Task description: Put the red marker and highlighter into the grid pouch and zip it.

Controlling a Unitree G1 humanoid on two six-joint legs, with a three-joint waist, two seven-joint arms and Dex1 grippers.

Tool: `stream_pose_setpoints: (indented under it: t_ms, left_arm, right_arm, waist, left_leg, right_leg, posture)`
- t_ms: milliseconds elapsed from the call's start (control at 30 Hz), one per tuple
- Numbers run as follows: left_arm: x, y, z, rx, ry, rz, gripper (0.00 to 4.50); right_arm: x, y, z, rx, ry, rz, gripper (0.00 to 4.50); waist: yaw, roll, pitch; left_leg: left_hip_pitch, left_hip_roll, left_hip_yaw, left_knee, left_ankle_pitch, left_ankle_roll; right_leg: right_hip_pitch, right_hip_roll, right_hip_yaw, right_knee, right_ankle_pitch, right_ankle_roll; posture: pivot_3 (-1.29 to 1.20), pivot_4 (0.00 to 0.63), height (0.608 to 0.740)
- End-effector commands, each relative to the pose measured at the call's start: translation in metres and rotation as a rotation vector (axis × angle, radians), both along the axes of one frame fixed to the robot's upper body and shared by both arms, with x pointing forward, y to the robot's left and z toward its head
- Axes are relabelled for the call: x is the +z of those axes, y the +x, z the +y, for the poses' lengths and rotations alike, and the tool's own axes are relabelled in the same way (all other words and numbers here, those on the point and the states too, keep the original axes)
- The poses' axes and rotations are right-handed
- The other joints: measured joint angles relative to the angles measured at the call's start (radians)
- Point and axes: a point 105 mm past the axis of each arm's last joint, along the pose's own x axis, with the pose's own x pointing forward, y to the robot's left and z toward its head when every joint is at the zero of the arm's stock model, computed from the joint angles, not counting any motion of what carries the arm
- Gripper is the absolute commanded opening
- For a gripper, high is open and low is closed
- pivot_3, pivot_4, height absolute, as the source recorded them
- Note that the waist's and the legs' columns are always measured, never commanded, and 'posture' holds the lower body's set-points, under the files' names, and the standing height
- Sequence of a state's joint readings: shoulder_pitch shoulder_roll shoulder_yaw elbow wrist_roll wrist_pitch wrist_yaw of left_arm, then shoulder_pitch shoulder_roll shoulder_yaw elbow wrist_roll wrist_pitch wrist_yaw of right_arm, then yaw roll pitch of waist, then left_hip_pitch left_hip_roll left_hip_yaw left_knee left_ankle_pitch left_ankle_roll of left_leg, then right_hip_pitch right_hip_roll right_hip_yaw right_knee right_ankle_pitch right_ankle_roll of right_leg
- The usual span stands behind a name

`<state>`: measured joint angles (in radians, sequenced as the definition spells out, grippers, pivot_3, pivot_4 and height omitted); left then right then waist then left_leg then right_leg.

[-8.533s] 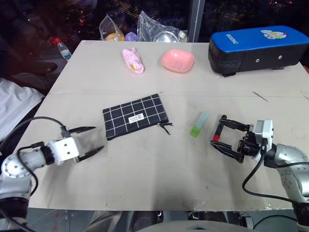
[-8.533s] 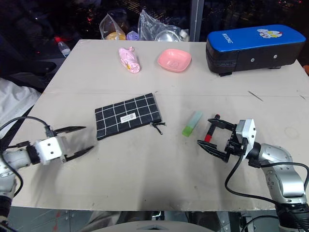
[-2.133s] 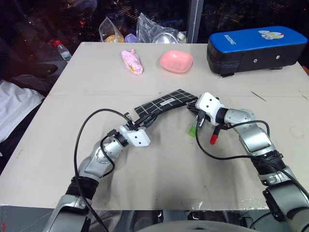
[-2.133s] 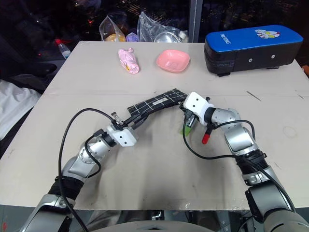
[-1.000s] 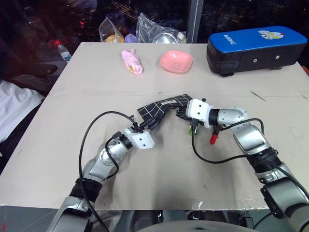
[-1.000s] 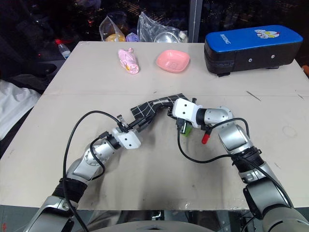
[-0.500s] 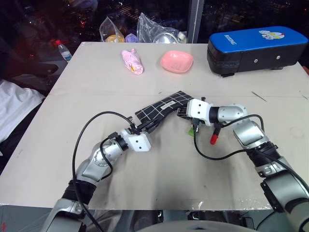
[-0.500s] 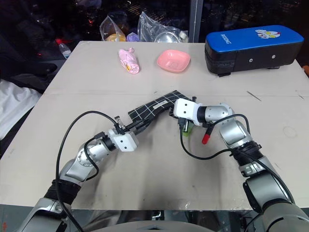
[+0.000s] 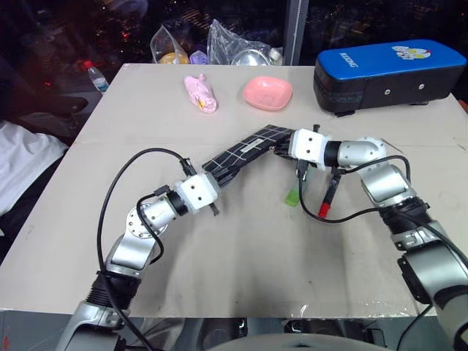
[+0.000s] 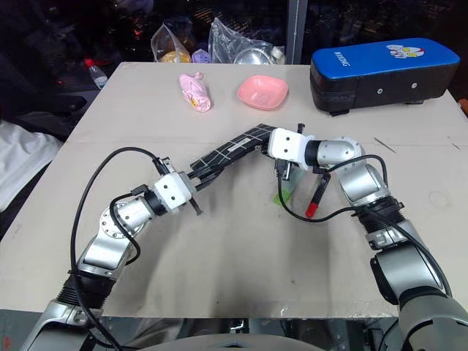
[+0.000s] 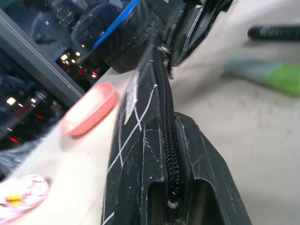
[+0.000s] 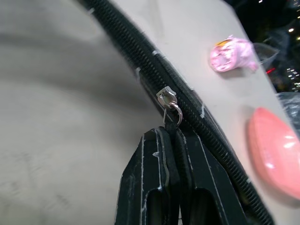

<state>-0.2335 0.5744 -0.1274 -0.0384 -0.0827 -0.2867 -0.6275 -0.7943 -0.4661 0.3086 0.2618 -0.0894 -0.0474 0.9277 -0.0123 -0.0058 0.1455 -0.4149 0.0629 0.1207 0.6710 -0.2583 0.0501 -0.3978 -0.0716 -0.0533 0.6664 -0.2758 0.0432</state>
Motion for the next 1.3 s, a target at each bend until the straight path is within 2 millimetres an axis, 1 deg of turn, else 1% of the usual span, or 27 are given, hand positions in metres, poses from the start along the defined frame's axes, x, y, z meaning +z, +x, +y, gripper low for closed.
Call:
stream_pose_setpoints:
  t_ms: [33,367,600,767,933,1100,1200,1300]
  left_arm:
    - [0.015,-0.002,-0.006,-0.031,-0.011,-0.040,0.02]
    - [0.010,-0.005,-0.011,-0.048,0.025,-0.041,0.02]
    - [0.003,-0.008,-0.011,-0.053,0.042,-0.027,0.02]
    - [0.002,-0.007,-0.010,-0.052,0.049,-0.023,0.02]
    - [0.001,-0.005,-0.010,-0.054,0.054,-0.020,0.02]
    - [0.001,-0.004,-0.011,-0.056,0.054,-0.020,0.02]
    - [0.001,-0.003,-0.011,-0.056,0.053,-0.018,0.02]
    - [0.000,-0.002,-0.009,-0.050,0.051,-0.015,0.02]
  right_arm:
    - [0.020,-0.006,0.006,0.041,0.024,-0.061,0.00]
    - [0.016,-0.019,0.023,0.133,-0.030,-0.071,0.00]
    - [0.019,-0.023,0.032,0.176,-0.046,-0.092,0.00]
    - [0.019,-0.028,0.037,0.209,-0.050,-0.099,0.00]
    - [0.014,-0.037,0.043,0.255,-0.054,-0.094,0.00]
    - [0.005,-0.046,0.049,0.293,-0.068,-0.087,0.00]
    - [0.003,-0.048,0.051,0.293,-0.060,-0.086,0.00]
    - [0.004,-0.043,0.047,0.260,-0.049,-0.099,0.00]
  waist:
    - [0.000,0.000,0.000]
    - [0.000,0.000,0.000]
    - [-0.001,0.000,0.000]
    - [-0.001,0.000,0.000]
    - [-0.001,0.000,0.000]
    - [0.000,0.000,0.000]
    - [0.000,0.000,0.000]
    - [0.000,0.000,0.000]
  left_leg:
    - [0.000,0.000,0.000,0.000,0.000,0.000]
    - [0.000,0.000,0.000,0.000,0.000,-0.001]
    - [0.000,0.000,0.000,0.000,0.000,-0.001]
    - [0.000,0.000,0.000,0.000,0.000,-0.001]
    - [0.000,0.000,0.000,0.000,0.000,-0.001]
    - [0.000,0.000,0.000,0.000,0.000,-0.001]
    - [0.000,0.000,0.000,0.000,0.000,-0.001]
    - [0.000,0.000,0.000,0.000,0.000,-0.001]
  right_leg:
    - [0.000,0.000,0.000,0.000,0.000,0.000]
    - [0.000,0.000,0.000,0.000,0.000,0.000]
    - [0.000,0.000,0.000,0.000,0.000,0.000]
    - [0.000,0.000,0.000,0.000,0.000,0.000]
    - [0.000,0.000,0.000,0.000,0.000,0.000]
    - [0.000,0.001,0.000,0.000,0.000,0.000]
    - [0.000,0.000,0.000,0.000,0.000,0.000]
    - [0.000,0.000,0.000,0.000,0.000,0.000]
  posture:
    - [0.00,0.150,0.740]
    - [0.00,0.150,0.740]
    - [0.00,0.150,0.740]
    - [0.00,0.150,0.740]
    - [0.00,0.150,0.740]
    - [0.00,0.150,0.740]
    - [0.00,0.150,0.740]
    - [0.00,0.150,0.740]
